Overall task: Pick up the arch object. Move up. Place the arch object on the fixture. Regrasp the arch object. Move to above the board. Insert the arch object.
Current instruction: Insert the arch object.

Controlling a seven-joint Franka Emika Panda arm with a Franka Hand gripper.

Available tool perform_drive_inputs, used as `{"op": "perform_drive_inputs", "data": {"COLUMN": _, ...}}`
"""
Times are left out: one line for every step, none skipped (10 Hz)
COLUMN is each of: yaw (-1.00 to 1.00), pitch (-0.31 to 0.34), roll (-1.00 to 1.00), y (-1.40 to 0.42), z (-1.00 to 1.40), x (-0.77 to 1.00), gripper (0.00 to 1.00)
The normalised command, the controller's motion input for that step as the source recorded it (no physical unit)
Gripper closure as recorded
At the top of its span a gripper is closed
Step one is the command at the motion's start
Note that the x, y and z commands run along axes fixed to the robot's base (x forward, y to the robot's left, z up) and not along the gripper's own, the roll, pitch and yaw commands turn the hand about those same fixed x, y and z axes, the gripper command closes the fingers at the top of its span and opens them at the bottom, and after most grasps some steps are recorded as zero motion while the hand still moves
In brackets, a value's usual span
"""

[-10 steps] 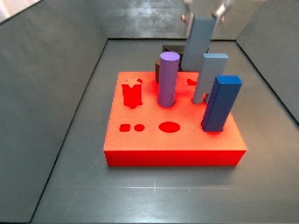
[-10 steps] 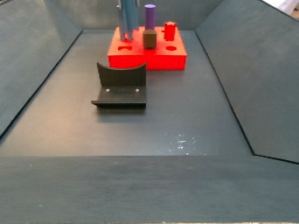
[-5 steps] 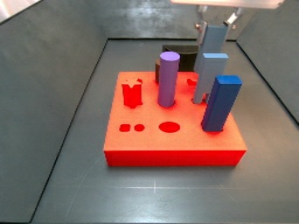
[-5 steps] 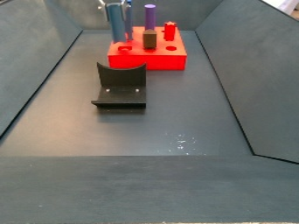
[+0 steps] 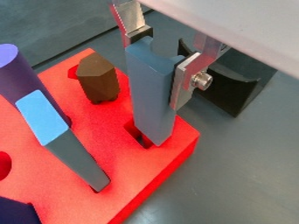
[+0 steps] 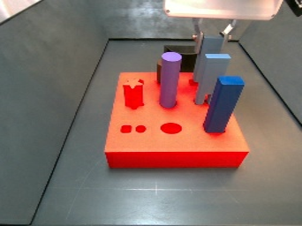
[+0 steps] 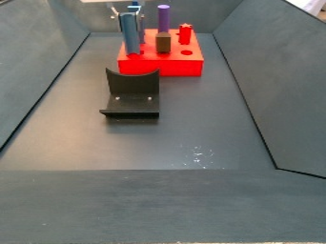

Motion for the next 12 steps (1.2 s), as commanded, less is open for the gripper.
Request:
{"op": "perform_drive_inputs", "data": {"yaw": 0.0, "pitch": 0.0, "roll": -0.04, "y": -0.19, "z": -0.13, "x": 0.0, "gripper": 1.0}}
{"op": "perform_drive_inputs", "data": {"yaw": 0.0, "pitch": 0.0, "roll": 0.0, "y": -0.21, "z": -0.22, "x": 0.07, "gripper": 1.0}}
{"op": "perform_drive_inputs", "data": {"yaw": 0.0, "pitch": 0.0, "roll": -0.01, "y": -0.23, "z": -0.25, "x": 0.03, "gripper": 1.0}}
{"op": "perform_drive_inputs", "data": {"yaw": 0.0, "pitch": 0.0, "roll": -0.02, "y": 0.0, "z": -0.43, "x": 0.03, "gripper": 1.0}}
{"op": "perform_drive_inputs", "data": {"yaw": -0.03, "pitch": 0.0, "roll": 0.1, "y": 0.08, "z": -0.54, "x": -0.09, "gripper": 1.0}}
{"op": "perform_drive_inputs", "data": {"yaw": 0.0, "pitch": 0.0, "roll": 0.05, "y": 0.14, "z": -0.47, "x": -0.24, "gripper": 1.0}}
{"op": "perform_drive_inputs", "data": {"yaw": 0.0, "pitch": -0.004, "roll": 0.0, "y": 0.09, "z": -0.38, "x": -0.15, "gripper": 1.0}}
{"op": "perform_drive_inputs", "data": {"yaw": 0.0, "pitch": -0.003, "roll": 0.0, "y": 0.05, "z": -0.45, "x": -0.05, "gripper": 1.0}}
{"op": "perform_drive_inputs", "data": {"yaw": -0.04, "pitch": -0.026, "roll": 0.0, "y": 0.0, "z": -0.57, "x": 0.0, "gripper": 1.0}}
{"op": "perform_drive_inputs", "data": {"yaw": -0.05, "pitch": -0.104, "roll": 0.0, "y": -0.09, "z": -0.83, "x": 0.0, "gripper": 1.0}}
{"op": "perform_drive_inputs", "data": {"yaw": -0.06, "pitch": -0.137, "roll": -0.19, "y": 0.0, "z": -0.52, "x": 0.0, "gripper": 1.0}}
{"op": "perform_drive_inputs", "data": {"yaw": 0.13, "pitch": 0.0, "roll": 0.11, "y": 0.0, "z": 0.0, "x": 0.12, "gripper": 1.0}}
